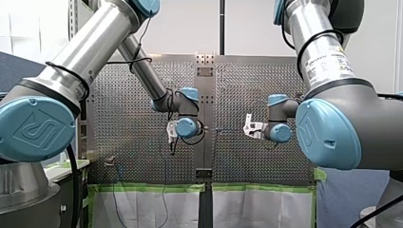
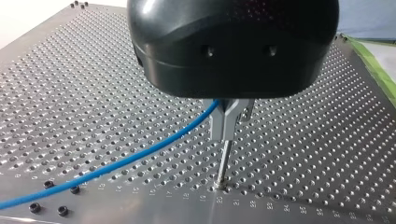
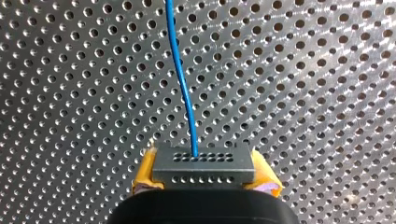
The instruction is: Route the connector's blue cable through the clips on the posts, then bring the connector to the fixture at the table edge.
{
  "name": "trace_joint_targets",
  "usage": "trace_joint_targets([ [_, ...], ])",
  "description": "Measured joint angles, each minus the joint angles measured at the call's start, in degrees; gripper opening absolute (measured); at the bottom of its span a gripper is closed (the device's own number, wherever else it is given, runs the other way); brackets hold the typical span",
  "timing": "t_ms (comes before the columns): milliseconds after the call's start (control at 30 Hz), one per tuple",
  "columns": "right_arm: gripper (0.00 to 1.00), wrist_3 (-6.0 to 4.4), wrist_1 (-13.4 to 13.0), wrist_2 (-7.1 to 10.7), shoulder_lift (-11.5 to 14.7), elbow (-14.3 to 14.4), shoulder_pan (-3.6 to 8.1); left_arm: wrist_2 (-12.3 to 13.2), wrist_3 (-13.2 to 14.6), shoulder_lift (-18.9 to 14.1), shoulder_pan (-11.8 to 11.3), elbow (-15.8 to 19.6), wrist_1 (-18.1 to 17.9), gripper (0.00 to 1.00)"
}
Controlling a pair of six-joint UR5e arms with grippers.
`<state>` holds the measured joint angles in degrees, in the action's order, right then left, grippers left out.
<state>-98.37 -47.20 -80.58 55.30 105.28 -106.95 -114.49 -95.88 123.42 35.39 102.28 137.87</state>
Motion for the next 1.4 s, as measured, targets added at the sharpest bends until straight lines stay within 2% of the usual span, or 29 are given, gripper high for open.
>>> trace_joint_targets([
  [367, 0.02, -0.25, 0.25, 0.05, -0.09, 0.02, 0.28, 0.46, -0.29, 0.18, 0.47, 0.04, 0.13, 0.0],
  [633, 0.02, -0.02, 0.2, 0.06, -0.19, 0.04, 0.27, 1.12, -1.11, 2.09, 0.37, -0.88, -0.16, 0.0],
  [933, 0.02, -0.21, -0.49, 0.05, -0.37, 0.06, -0.07, 1.07, -1.24, 2.39, 0.26, -1.55, -0.28, 0.0],
  [1133, 0.02, -0.01, -1.51, 0.56, -1.69, 0.04, -0.04, 0.95, -1.24, 2.38, 0.26, -1.57, -0.28, 0.0],
  [1267, 0.02, 0.51, -1.5, 0.73, -2.95, 0.01, -0.08, 0.91, -1.24, 2.38, 0.25, -1.58, -0.3, 0.0],
  [1400, 0.02, 0.57, -1.6, 0.76, -3.24, -0.01, 0.11, 0.86, -1.24, 2.38, 0.22, -1.74, -0.31, 0.0],
])
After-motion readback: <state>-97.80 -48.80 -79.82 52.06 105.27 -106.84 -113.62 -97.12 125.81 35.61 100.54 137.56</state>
